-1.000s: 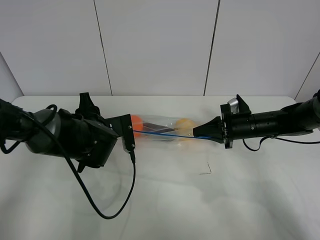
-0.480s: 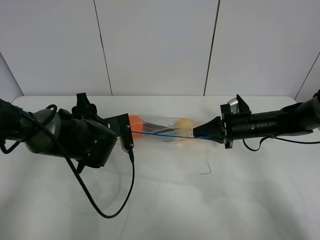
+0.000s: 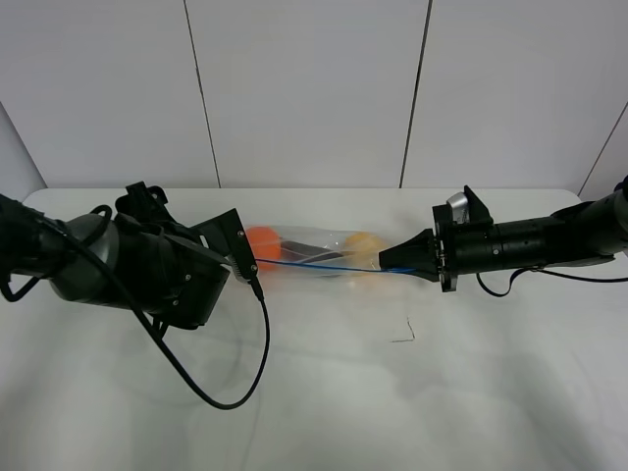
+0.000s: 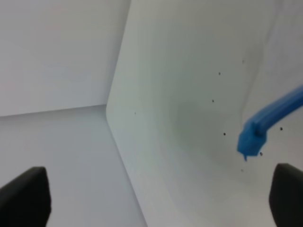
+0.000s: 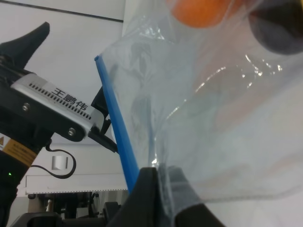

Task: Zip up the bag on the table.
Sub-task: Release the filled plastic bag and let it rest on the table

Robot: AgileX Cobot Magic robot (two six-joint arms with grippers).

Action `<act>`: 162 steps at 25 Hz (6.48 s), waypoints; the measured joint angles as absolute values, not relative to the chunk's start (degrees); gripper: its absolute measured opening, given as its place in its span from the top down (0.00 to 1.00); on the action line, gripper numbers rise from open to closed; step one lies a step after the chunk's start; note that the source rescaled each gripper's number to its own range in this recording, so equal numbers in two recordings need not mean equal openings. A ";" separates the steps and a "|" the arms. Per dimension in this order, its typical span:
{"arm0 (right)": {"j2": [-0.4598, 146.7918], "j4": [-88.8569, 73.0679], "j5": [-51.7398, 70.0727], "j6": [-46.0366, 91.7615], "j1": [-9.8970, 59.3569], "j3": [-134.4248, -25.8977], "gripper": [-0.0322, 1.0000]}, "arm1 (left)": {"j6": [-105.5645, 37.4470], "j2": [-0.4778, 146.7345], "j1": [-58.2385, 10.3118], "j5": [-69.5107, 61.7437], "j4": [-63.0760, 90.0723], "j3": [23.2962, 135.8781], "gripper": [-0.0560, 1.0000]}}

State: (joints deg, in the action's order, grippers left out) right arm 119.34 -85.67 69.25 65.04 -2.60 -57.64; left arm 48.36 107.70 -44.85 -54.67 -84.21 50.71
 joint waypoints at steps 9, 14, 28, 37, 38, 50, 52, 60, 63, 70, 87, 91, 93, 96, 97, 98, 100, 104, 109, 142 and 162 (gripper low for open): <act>119.34 -85.67 69.25 65.04 -2.60 -57.64 0.97 | 45.77 103.76 -44.85 -54.50 -82.19 50.71 0.00; 119.34 -85.67 69.25 65.04 -2.60 -57.64 0.97 | 41.44 97.91 -42.12 -51.35 -74.99 50.69 0.00; 119.34 -84.66 69.02 65.04 -2.60 -57.64 0.97 | 10.13 81.38 -7.53 -44.99 -23.93 58.58 0.00; 119.34 -82.91 68.89 65.04 -2.60 -57.64 0.97 | 0.00 80.87 5.35 -53.36 -9.04 62.28 0.00; 119.34 -82.88 68.89 65.09 -2.60 -57.64 0.97 | 0.00 80.64 5.52 -53.41 -8.90 62.28 0.00; 119.34 -82.77 68.84 66.19 -2.69 -57.64 0.97 | -0.57 61.27 5.62 -48.20 -8.31 49.50 0.00; 119.34 -82.77 68.84 66.41 -2.69 -57.64 0.97 | -0.57 55.98 5.62 -47.81 -8.31 45.25 0.00; 119.34 -82.77 68.84 66.75 -2.69 -57.64 0.97 | -0.60 30.52 5.62 -48.04 -7.90 34.05 0.00; 119.34 -82.77 68.84 66.75 -2.69 -57.64 0.97 | -0.60 21.86 5.62 -49.44 -6.11 32.68 0.00; 119.34 -82.77 68.84 66.75 -2.69 -57.64 0.97 | -4.19 8.45 5.62 -57.25 -0.69 32.27 0.00; 119.34 -82.48 68.84 66.82 -2.69 -57.64 0.97 | -6.30 -0.40 5.62 -61.15 2.29 28.43 0.00; 119.34 -82.48 68.84 66.82 -2.69 -57.64 0.97 | -6.30 -0.40 5.62 -61.15 2.29 28.36 0.00; 119.34 -82.48 68.84 66.82 -2.69 -57.64 0.97 | -6.13 -0.40 5.62 -61.15 2.29 28.36 0.00; 119.34 -82.48 68.84 66.82 -2.69 -57.64 0.97 | -3.70 -0.40 5.62 -61.15 0.90 28.36 0.00; 119.34 -82.48 68.84 66.83 -2.69 -57.64 0.97 | -2.72 -0.40 5.62 -61.15 0.00 28.36 0.00; 119.34 -82.48 68.84 66.83 -2.69 -57.64 0.97 | -1.98 -0.40 5.62 -61.15 0.00 28.36 0.00; 119.34 -82.48 68.84 66.83 -2.69 -57.64 0.97 | -1.01 -0.40 5.62 -61.15 -0.68 28.36 0.00; 119.34 -82.48 68.84 66.83 -2.69 -57.64 0.97 | -0.55 -0.40 5.62 -61.15 -0.75 28.36 0.00; 119.34 -82.48 68.84 66.88 -2.69 -57.64 0.97 | -0.55 -0.40 5.62 -61.15 -0.75 28.36 0.00; 119.34 -82.74 68.84 66.94 -2.69 -57.64 0.18 | -0.55 -0.40 5.62 -61.15 -0.82 28.30 0.00; 119.22 -80.31 68.90 64.04 -6.49 -57.64 0.00 | -0.55 -0.40 5.62 -61.15 -0.82 28.30 0.00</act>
